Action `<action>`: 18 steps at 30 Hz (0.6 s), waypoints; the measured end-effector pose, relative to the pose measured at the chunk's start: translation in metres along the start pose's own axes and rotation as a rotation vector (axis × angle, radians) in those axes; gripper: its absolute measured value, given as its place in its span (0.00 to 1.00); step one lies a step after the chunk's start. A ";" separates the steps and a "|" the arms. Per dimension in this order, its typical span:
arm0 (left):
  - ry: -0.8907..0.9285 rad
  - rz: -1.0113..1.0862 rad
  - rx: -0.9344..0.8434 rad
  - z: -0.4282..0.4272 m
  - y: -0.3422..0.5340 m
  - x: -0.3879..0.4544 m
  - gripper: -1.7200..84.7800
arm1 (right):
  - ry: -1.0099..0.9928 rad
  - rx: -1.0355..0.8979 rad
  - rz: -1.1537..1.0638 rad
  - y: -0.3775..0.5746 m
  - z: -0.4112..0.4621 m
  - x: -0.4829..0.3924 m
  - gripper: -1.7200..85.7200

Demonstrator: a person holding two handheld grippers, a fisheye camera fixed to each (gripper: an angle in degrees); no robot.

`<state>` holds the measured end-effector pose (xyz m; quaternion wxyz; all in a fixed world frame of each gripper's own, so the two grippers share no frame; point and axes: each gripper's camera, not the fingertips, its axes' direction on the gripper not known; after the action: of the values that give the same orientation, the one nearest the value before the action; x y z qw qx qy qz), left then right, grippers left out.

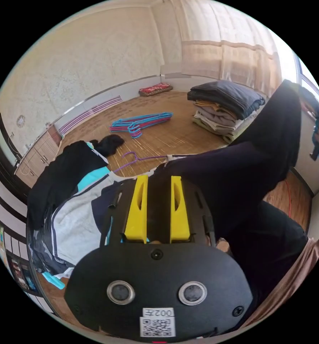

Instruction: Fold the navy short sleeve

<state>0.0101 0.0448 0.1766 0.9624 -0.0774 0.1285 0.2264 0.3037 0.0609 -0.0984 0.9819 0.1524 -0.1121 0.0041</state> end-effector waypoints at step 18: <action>0.048 -0.102 -0.268 0.042 0.065 -0.020 0.12 | 0.032 -0.417 0.200 0.121 0.135 0.069 0.27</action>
<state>-0.0279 0.1027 0.2169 0.9503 -0.2169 0.1162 0.1905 0.3366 0.1337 0.0787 0.9885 -0.0655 -0.1097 0.0805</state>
